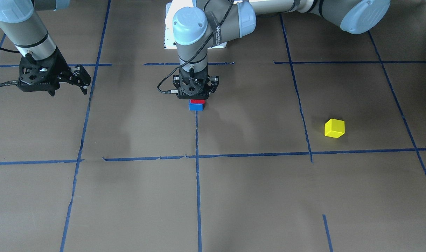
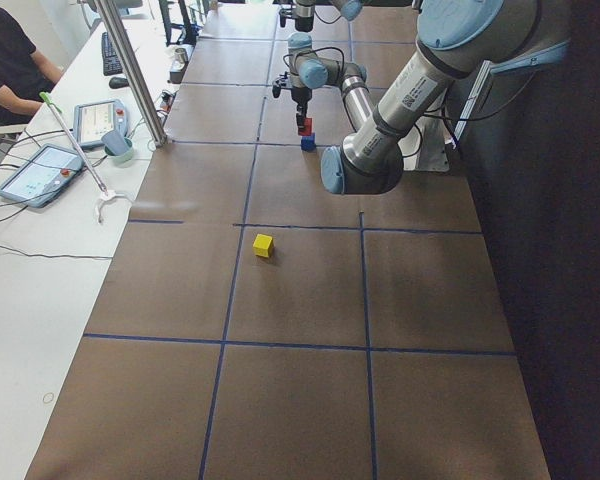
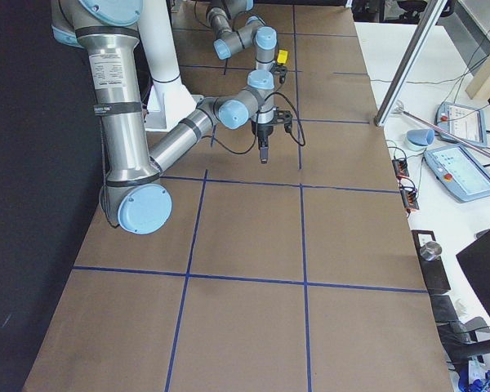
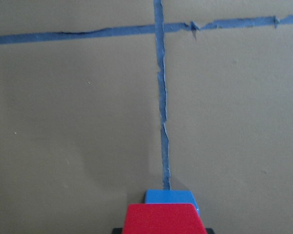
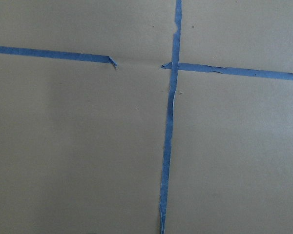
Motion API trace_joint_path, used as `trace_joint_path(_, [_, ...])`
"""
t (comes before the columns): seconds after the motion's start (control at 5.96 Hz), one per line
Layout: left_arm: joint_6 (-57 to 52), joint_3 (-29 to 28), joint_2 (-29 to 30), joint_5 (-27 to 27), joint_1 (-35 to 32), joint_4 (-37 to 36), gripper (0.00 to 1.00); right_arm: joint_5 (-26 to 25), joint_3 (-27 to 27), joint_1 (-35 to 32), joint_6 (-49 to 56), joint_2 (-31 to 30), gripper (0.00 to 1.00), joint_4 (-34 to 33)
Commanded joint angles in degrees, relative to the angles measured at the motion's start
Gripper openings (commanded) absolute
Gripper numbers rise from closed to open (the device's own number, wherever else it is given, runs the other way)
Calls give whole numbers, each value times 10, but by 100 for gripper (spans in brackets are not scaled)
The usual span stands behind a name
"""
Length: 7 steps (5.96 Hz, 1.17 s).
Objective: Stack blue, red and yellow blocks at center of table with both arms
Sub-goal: 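Carry the red cube over the blue cube and lower it on top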
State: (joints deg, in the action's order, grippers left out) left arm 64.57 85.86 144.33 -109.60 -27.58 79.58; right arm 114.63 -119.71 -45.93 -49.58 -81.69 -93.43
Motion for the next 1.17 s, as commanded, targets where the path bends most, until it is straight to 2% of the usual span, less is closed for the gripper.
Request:
trace_joint_path(0.0, [-6,-5,2,1,5,3,0,5,0,0,1,0,100,0])
trace_joint_path(0.67, [-18,-10,-1,17,9,17,1,5,1,1,1,0,100,1])
trace_joint_path(1.01, [-23,-17,-1,18,9,35,9,6,2,1,1,1,100,0])
